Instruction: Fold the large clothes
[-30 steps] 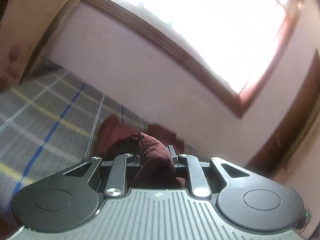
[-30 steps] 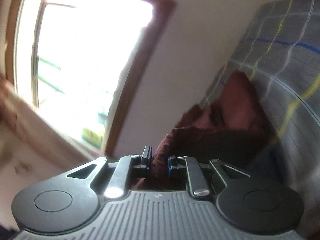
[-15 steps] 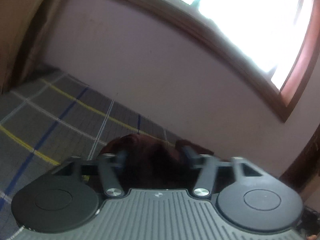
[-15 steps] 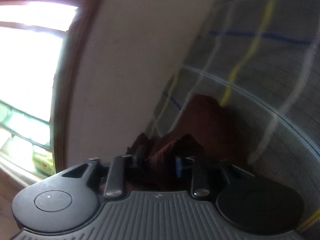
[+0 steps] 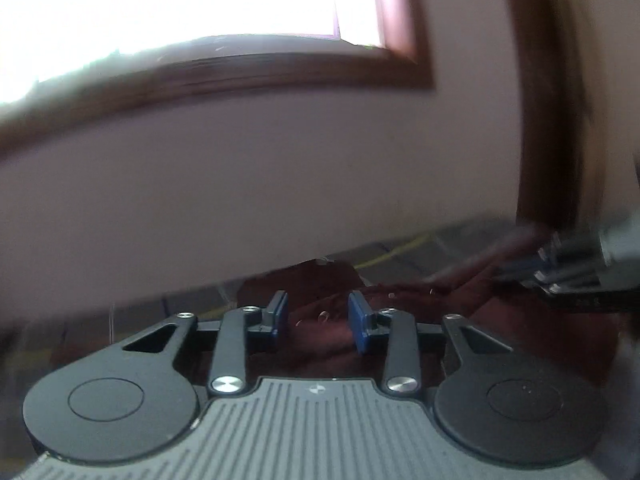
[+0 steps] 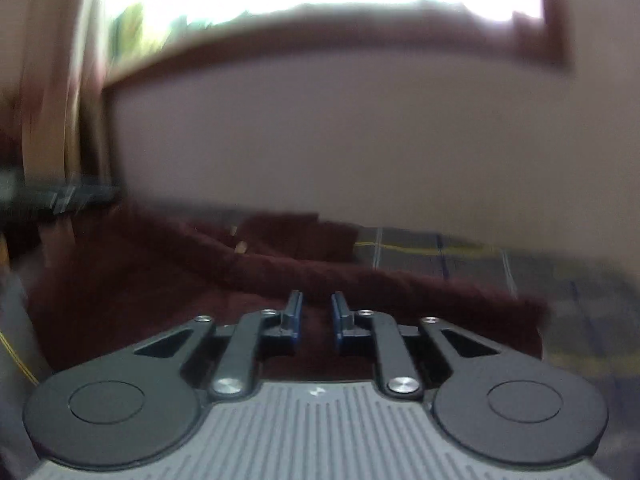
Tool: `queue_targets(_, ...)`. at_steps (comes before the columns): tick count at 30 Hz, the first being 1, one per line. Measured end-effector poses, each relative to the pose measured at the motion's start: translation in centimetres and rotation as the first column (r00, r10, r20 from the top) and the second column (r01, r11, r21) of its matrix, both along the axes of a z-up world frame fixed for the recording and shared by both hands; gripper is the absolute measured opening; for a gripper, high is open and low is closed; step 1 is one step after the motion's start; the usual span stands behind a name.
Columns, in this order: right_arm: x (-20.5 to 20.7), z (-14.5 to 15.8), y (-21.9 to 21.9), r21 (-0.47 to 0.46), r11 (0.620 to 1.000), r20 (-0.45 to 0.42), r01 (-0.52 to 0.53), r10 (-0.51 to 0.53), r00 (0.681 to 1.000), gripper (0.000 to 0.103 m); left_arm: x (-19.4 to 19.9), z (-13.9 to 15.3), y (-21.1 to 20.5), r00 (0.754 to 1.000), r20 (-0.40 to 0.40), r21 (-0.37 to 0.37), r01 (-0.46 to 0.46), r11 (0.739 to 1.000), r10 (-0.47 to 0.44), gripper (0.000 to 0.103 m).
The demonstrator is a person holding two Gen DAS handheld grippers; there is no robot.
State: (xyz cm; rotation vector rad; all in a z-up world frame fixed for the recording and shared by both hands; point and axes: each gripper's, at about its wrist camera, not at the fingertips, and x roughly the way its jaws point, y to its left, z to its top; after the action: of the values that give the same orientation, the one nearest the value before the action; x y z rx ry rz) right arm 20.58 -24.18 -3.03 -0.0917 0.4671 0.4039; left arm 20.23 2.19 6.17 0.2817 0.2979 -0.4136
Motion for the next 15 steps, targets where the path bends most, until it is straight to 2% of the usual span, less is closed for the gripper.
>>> queue_targets(2,1.7,-0.6,2.1,-0.089,0.995,0.017,-0.038,0.039,0.999,0.012,1.9,-0.7,-1.1,0.999,0.033,0.053,0.026,0.998,-0.027,0.037)
queue_targets(5,5.7,-1.7,3.0,-0.132,0.990,0.006,-0.042,0.043,0.999,0.011,6.7,-1.7,-0.6,1.000,-0.004,0.058,0.027,0.998,-0.027,0.037)
queue_targets(9,9.6,-3.1,3.1,-0.127,0.991,-0.055,-0.036,0.029,0.998,0.011,12.9,-4.2,1.4,0.991,-0.122,0.061,-0.037,0.997,0.045,0.037)
queue_targets(10,10.3,-3.7,3.0,-0.127,0.991,-0.069,-0.028,0.019,0.997,0.011,14.0,-5.1,2.0,0.984,-0.164,0.057,-0.057,0.997,0.066,0.042)
queue_targets(12,11.2,-5.0,2.5,-0.092,0.996,-0.095,-0.015,0.006,0.995,0.011,15.6,-6.7,4.0,0.963,-0.259,-0.058,-0.086,0.995,0.068,0.048)
queue_targets(14,11.7,-6.1,1.6,-0.053,0.999,-0.112,0.010,-0.015,0.994,0.011,16.8,-8.0,5.9,0.944,-0.321,-0.153,-0.134,0.979,0.079,0.064)
queue_targets(15,12.1,-6.5,1.2,-0.030,0.999,-0.127,0.022,-0.025,0.992,0.010,17.1,-8.7,6.6,0.933,-0.350,-0.189,-0.160,0.969,0.086,0.065)
